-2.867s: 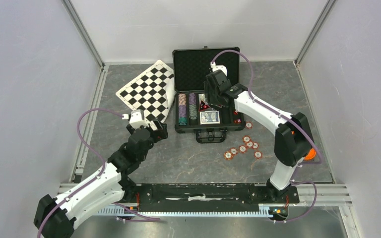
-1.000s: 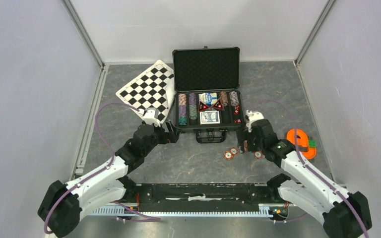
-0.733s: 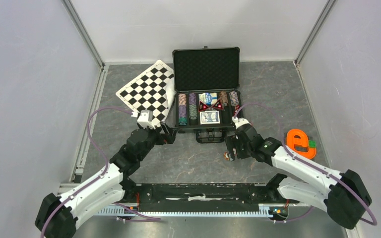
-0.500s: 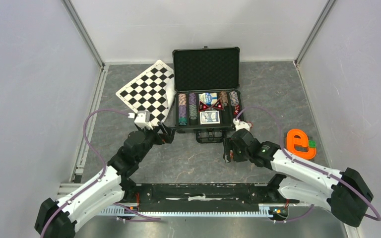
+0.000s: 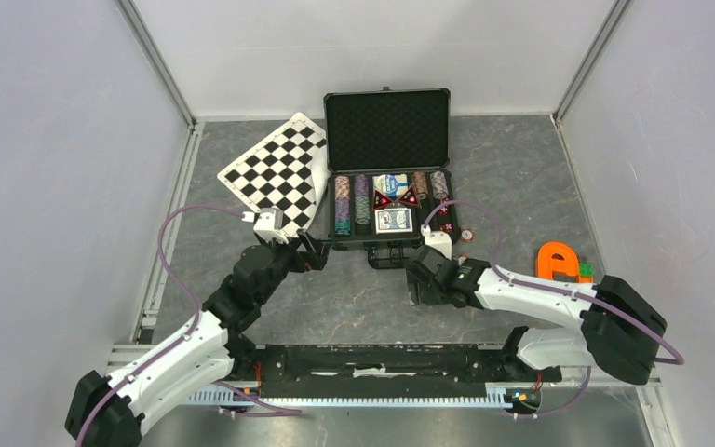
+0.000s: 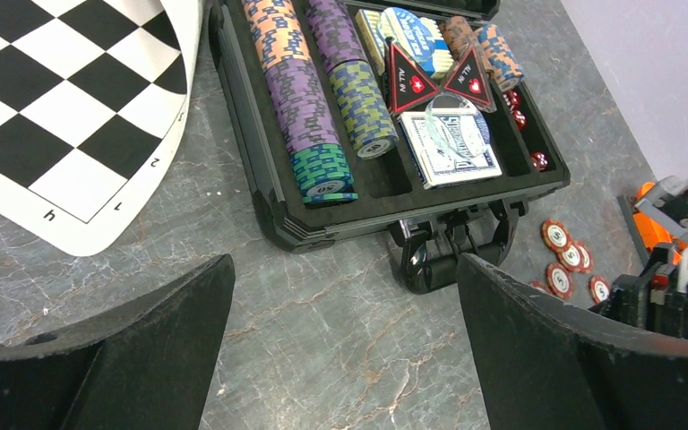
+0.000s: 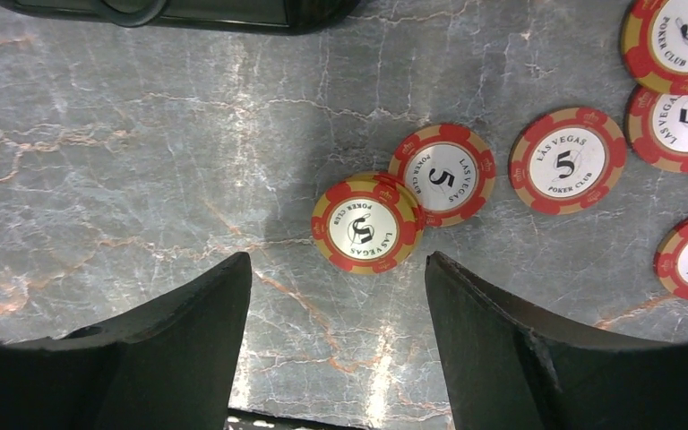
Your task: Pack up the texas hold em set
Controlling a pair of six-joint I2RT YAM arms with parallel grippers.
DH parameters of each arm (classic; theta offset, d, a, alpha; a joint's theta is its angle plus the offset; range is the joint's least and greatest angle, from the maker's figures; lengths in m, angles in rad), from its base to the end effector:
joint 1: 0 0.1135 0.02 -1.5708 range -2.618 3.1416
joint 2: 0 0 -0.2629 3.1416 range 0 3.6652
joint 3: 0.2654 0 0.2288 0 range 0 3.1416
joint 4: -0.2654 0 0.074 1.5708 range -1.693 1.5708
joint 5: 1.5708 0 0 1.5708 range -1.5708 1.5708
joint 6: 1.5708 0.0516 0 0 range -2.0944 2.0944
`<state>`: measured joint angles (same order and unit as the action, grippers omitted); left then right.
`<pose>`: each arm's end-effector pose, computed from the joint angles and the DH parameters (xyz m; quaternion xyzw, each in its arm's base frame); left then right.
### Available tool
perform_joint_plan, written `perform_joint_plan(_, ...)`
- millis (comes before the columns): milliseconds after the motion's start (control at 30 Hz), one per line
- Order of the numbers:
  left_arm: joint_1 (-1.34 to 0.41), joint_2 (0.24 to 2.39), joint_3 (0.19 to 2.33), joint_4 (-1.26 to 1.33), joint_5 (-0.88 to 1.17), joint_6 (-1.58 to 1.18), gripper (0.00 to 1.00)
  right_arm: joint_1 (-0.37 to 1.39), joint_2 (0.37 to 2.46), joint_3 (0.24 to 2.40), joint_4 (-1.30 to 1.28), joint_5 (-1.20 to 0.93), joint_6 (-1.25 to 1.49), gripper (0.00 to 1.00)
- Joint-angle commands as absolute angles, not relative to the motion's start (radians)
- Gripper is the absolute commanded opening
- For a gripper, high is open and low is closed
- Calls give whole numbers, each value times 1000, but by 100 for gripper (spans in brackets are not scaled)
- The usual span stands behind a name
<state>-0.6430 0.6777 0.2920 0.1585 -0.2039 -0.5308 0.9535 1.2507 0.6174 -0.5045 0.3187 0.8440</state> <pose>0.1373 -0.0898 0.2228 -0.0196 0.7810 -0.2766 0.5597 0.1303 0.1557 0.1691 -0.0187 0.9647 0.0695 0.2533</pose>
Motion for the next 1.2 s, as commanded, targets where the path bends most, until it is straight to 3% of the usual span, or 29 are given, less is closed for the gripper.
perform_joint_plan(0,-646,656,296,177,-189,-536,100,956,1293,616,-484,351,906,76)
perform_joint_plan(500,-646,624,290,172,-174,-550,100,890,1318,565,-470,352,908,61)
perform_joint_plan(733,-646,621,291,167,-182,-546,100,890,1369,594,-499,330,866,41)
perform_joint_plan(900,-646,628,291,166,-186,-542,100,890,1310,597,-503,339,842,33)
perform_joint_plan(1167,-647,668,287,219,-120,-543,100,846,1163,583,-401,252,783,32)
